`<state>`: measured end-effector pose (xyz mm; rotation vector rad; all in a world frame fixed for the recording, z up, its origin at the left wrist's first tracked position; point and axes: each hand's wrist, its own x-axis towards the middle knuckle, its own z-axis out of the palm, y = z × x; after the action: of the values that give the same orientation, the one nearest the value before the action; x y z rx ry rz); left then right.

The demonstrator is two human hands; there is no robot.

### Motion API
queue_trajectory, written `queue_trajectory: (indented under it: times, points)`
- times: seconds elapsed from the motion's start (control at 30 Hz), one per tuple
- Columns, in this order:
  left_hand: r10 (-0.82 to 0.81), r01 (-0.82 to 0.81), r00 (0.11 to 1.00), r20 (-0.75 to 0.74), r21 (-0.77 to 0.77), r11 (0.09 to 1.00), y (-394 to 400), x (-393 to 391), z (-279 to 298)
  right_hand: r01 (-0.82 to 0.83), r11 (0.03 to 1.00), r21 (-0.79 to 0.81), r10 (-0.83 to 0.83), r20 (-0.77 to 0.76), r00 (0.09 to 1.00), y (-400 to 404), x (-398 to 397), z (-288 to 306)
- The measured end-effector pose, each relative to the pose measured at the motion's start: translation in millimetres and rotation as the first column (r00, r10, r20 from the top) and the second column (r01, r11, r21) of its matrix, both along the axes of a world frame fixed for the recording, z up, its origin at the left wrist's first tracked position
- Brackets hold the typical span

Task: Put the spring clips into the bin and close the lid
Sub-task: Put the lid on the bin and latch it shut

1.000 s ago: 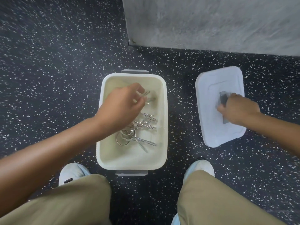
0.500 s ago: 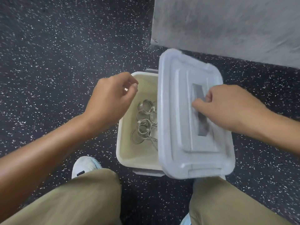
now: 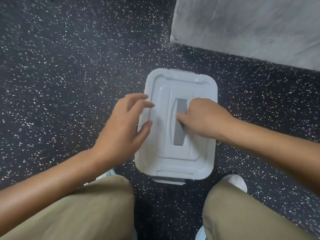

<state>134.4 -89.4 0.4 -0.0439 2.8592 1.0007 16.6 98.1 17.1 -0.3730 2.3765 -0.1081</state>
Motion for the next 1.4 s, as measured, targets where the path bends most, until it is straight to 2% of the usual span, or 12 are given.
queue_trajectory:
  times: [0.1,0.2,0.3,0.4,0.47,0.57,0.7,0.8,1.0,1.2,1.4]
  points:
    - [-0.124,0.123,0.992,-0.034,-0.03,0.992,3.0,13.9,-3.6,0.053,0.997,-0.061,-0.05,0.048,0.998,-2.1,-6.4,-3.8]
    - [-0.31,0.304,0.949,-0.061,-0.085,0.949,6.6,23.2,-5.2,0.012,0.999,-0.041,-0.01,0.056,0.998,-4.1,-14.9,2.3]
    - [-0.56,0.544,0.827,-0.043,-0.191,0.817,16.3,30.6,-8.2,-0.077,0.995,-0.055,0.067,-0.175,0.982,-5.4,-29.3,5.2]
    - [-0.703,0.686,0.71,0.039,-0.261,0.679,28.1,37.9,-17.9,-0.167,0.968,-0.188,0.078,-0.408,0.909,-10.3,-47.3,-4.2]
    - [-0.729,0.722,0.677,0.105,-0.287,0.629,32.4,44.0,-26.6,-0.247,0.949,-0.195,0.136,-0.454,0.88,-12.2,-60.0,-18.6]
    - [-0.731,0.721,0.668,0.139,-0.367,0.588,35.0,51.0,-34.4,-0.26,0.963,-0.073,0.212,-0.389,0.896,-10.7,-72.5,-41.3]
    - [-0.734,0.678,0.678,0.039,-0.418,0.604,36.6,56.4,-40.8,-0.272,0.96,-0.06,0.219,-0.444,0.869,-6.2,-69.9,-56.7]
    - [-0.736,0.691,0.677,0.009,-0.355,0.63,36.7,58.7,-43.9,-0.265,0.96,-0.095,0.189,-0.479,0.857,-1.8,-64.0,-62.4]
    - [-0.748,0.736,0.662,0.04,-0.218,0.64,30.7,51.6,-45.7,-0.251,0.953,-0.172,0.115,-0.559,0.821,0.4,-60.3,-68.2]
    - [-0.754,0.749,0.657,0.022,-0.139,0.648,27.1,50.4,-47.4,-0.204,0.917,-0.342,-0.041,-0.589,0.807,0.5,-54.2,-72.9]
    - [-0.73,0.73,0.683,0.019,-0.037,0.682,26.1,43.9,-44.3,-0.212,0.906,-0.367,-0.065,-0.616,0.785,1.1,-52.2,-72.2]
